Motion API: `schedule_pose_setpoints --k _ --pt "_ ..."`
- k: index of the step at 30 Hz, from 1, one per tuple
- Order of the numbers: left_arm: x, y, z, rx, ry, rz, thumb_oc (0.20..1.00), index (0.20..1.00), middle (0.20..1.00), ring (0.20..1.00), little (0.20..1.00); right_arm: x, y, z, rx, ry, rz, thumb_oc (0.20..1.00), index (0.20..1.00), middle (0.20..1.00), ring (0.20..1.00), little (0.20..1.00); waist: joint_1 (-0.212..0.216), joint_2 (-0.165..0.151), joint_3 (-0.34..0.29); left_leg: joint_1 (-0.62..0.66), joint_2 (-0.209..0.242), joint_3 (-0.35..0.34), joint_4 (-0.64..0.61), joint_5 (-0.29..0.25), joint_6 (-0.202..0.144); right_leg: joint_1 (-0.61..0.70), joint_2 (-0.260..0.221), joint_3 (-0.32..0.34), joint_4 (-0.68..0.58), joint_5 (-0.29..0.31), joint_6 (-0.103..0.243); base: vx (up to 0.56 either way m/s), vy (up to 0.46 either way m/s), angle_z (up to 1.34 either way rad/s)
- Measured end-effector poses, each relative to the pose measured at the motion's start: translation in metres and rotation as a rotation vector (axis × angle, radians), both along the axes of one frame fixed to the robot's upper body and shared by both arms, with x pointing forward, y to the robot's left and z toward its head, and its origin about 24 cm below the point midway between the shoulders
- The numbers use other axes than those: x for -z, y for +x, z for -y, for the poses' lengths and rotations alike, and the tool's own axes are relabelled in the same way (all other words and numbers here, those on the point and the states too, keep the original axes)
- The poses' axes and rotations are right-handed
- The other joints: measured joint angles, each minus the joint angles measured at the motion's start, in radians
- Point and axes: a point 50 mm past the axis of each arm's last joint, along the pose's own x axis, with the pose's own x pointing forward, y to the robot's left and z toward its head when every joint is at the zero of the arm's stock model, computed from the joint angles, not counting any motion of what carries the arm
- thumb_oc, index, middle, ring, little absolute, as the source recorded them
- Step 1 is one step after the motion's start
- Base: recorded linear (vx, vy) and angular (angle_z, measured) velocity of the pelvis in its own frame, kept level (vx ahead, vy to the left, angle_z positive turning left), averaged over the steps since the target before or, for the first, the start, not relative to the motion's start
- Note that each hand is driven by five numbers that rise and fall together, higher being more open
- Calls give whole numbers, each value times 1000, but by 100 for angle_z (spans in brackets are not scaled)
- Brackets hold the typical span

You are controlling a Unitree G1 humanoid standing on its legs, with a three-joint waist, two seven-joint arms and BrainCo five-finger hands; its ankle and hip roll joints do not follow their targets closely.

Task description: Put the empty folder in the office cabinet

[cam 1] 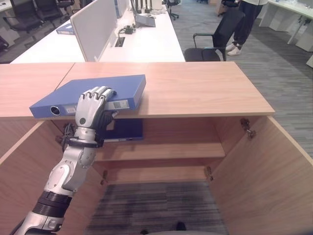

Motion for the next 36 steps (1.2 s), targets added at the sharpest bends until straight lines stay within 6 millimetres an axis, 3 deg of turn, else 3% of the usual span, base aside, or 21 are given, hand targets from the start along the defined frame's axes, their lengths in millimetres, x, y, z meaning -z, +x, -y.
schedule_pose_setpoints --k 7,8,9,13,14,15,36 --pt "-2 -1 0 12 -14 4 200 200 200 200 200 0 0 -1 -16 1 -2 1000 1000 1000 1000 1000 -1 3 -22 0 0 -2 0 1 -1 1 0 -4 0 -4 3 1 -3 1" --pt "-2 -1 0 12 -14 3 551 551 551 551 551 0 -1 -1 -16 1 -2 1000 1000 1000 1000 1000 -1 3 -22 -1 0 -2 0 1 -2 -1 0 -4 0 -4 4 0 0 0" --pt "-2 -1 0 12 -18 2 1000 1000 1000 1000 1000 0 -1 -1 -16 1 -3 1000 1000 1000 1000 1000 -1 3 -22 -4 0 -2 0 1 -2 -4 0 -4 0 -4 4 0 0 0" --pt "-1 0 -1 10 -38 -6 1000 1000 1000 1000 1000 0 -2 -1 -15 2 -3 1000 1000 1000 1000 1000 -1 3 -22 -4 0 -2 0 2 -3 -4 0 -4 0 -4 4 0 0 0" --pt "-1 0 -1 9 -41 -7 282 282 282 282 282 0 -2 -1 -16 2 -2 1000 1000 1000 1000 1000 -1 3 -22 -4 0 -2 0 2 -3 -4 0 -4 0 -3 3 0 0 0" --pt "-1 0 -1 9 -41 -8 200 200 200 200 200 0 -2 -1 -16 2 -2 1000 1000 1000 1000 1000 -1 3 -22 -4 0 -2 0 2 -3 -4 0 -4 0 -1 -1 0 0 0" --pt "-6 -3 4 42 -41 20 200 200 200 200 200 1 -9 2 11 -9 -34 1000 1000 1000 1000 1000 -1 16 -31 -5 0 -14 0 2 -3 0 -1 -15 0 -5 3 0 1 1"
